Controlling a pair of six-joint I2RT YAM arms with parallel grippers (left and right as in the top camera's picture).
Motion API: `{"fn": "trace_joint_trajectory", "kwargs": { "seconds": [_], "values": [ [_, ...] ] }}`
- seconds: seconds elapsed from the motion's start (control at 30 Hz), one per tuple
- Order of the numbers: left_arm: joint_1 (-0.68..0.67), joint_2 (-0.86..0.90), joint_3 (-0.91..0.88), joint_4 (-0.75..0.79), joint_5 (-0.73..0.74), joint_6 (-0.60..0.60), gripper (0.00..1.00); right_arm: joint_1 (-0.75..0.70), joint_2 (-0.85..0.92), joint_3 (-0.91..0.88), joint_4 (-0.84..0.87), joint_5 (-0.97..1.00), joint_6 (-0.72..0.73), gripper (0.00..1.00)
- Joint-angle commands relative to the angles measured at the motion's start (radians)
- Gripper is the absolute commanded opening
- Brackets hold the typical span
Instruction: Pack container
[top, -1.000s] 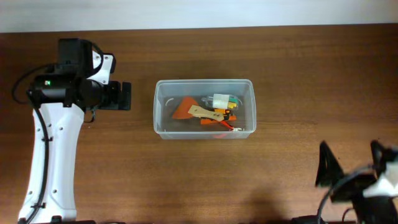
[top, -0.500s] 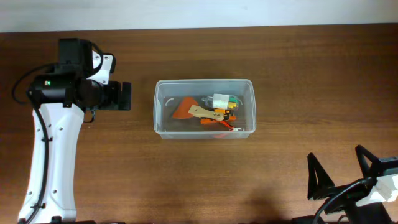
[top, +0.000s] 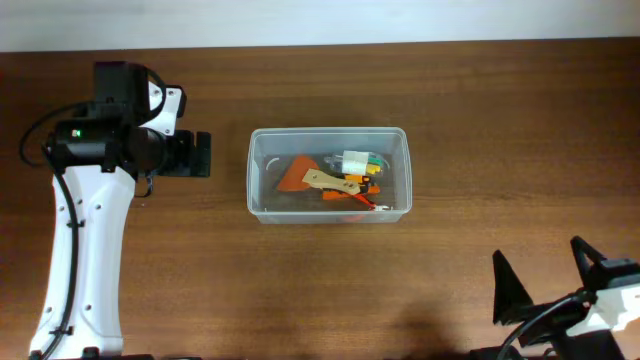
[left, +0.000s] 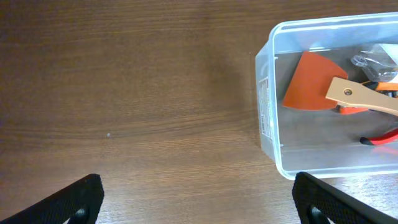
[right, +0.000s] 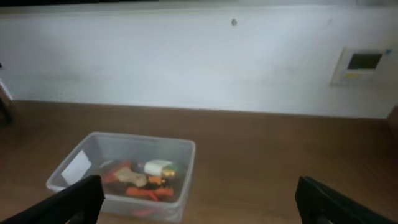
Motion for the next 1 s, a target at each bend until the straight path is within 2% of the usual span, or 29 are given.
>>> {"fn": "trace_joint_trajectory", "kwargs": {
  "seconds": [0.0, 0.27, 0.4, 0.53, 0.7, 0.97],
  "values": [
    [0.002, 0.0, 0.017, 0.0, -0.003, 0.002, 0.99, -0.042, -0.093, -0.097, 0.064, -0.006, -0.014, 0.99],
    [0.002, 0.0, 0.017, 0.0, -0.003, 0.002, 0.99, -0.104, -0.271, -0.452, 0.432, -0.005, -0.014, 0.99],
    [0.002, 0.0, 0.017, 0.0, -0.003, 0.002, 0.99, -0.102, -0.322, -0.631, 0.652, -0.006, -0.014, 0.99],
    [0.002, 0.0, 0.017, 0.0, -0.003, 0.002, 0.99, -0.102, -0.325, -0.761, 0.801, -0.006, -0.013, 0.99],
    [0.002, 0.0, 0.017, 0.0, -0.003, 0.002, 0.99, -0.102, -0.325, -0.84, 0.916, -0.006, -0.013, 0.99],
    [0.002, 0.0, 0.017, 0.0, -0.003, 0.002, 0.99, -0.102, -0.325, -0.885, 0.929, -0.007, -0.013, 0.99]
  ]
}}
